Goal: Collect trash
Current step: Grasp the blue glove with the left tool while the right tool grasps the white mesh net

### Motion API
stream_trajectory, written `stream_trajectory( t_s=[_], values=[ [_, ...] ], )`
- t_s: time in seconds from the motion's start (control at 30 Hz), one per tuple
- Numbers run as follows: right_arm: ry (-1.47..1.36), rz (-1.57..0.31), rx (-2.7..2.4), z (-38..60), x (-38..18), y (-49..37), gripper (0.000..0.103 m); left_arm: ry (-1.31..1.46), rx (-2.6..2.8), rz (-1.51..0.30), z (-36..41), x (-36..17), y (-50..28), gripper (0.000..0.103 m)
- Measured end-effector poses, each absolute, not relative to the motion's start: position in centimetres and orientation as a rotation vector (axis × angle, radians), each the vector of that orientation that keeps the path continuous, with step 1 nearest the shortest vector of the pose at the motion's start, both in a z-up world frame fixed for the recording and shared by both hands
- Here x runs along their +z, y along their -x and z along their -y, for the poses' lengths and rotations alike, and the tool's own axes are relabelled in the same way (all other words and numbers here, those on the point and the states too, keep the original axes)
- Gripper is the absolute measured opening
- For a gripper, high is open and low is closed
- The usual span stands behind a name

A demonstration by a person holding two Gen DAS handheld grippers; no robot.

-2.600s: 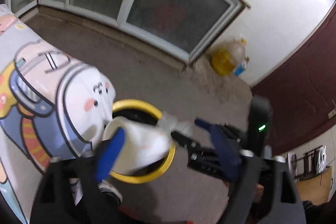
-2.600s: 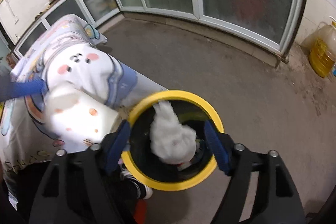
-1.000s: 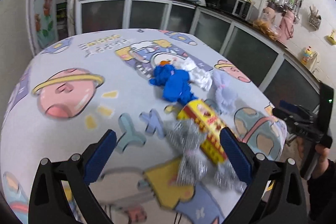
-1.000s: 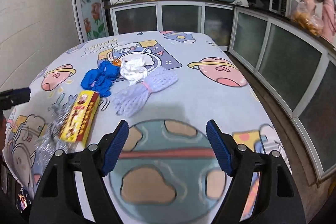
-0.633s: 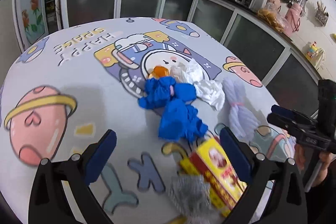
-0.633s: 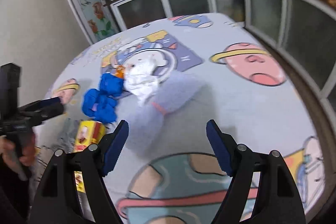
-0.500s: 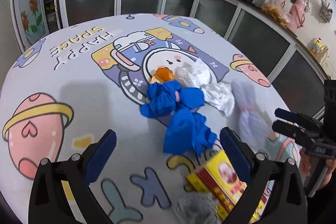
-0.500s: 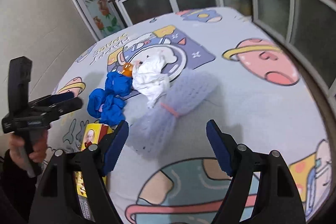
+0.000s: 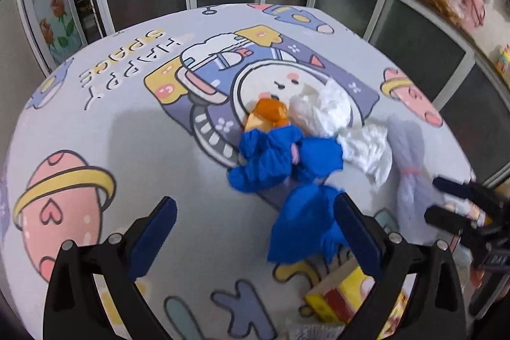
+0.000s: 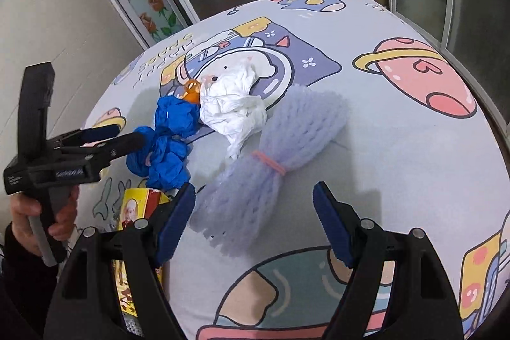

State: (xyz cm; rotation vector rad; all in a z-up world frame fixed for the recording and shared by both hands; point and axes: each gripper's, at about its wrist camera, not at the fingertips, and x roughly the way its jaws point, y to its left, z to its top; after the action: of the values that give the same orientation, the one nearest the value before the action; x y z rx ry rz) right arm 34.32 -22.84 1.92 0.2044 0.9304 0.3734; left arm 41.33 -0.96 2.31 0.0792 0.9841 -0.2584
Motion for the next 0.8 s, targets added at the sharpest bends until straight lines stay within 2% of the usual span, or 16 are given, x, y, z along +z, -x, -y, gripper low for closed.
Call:
stream_trajectory(
  t_s=[0.2, 0.37, 0.53, 0.57, 0.6, 0.63, 0.7, 0.73, 0.8],
  values=[
    [-0.181, -0.946, 0.376, 22.1, 1.5, -35.0, 0.072, -0.160, -0.233, -1.004, 1.4, 1.7, -41.1, 0.095],
    [-0.161, -0.952, 0.376, 21.7, 1.3, -35.2, 0.068, -0.083, -0.260, -1.066, 1.4, 0.3, -42.9, 0.095],
    [-0.171, -0.971, 0.378, 21.9, 0.9, -35.2, 0.053, -0.040, -0.277, -1.076, 1.4, -0.2, -43.8, 0.094],
    [-0.173, -0.972, 0.378, 21.9, 0.9, -35.2, 0.041, -0.024, -0.281, -1.077, 1.3, -0.3, -43.9, 0.086],
    [-0.175, -0.970, 0.376, 22.0, 0.9, -35.1, 0.035, -0.008, -0.290, -1.082, 1.2, -0.4, -44.1, 0.073],
    [-0.173, -0.966, 0.372, 22.0, 1.0, -35.1, 0.031, 0.016, -0.305, -1.097, 1.2, -0.6, -44.2, 0.065],
    [-0.170, -0.957, 0.369, 22.1, 1.1, -34.9, 0.023, 0.041, -0.326, -1.102, 1.1, -0.8, -44.3, 0.034],
    [-0.171, -0.950, 0.370, 22.1, 1.2, -34.8, 0.022, 0.056, -0.348, -1.103, 1.2, -0.8, -44.3, 0.024],
    [-0.176, -0.934, 0.374, 22.2, 1.5, -34.5, 0.019, 0.071, -0.374, -1.081, 1.2, -0.3, -43.9, 0.012]
  ],
)
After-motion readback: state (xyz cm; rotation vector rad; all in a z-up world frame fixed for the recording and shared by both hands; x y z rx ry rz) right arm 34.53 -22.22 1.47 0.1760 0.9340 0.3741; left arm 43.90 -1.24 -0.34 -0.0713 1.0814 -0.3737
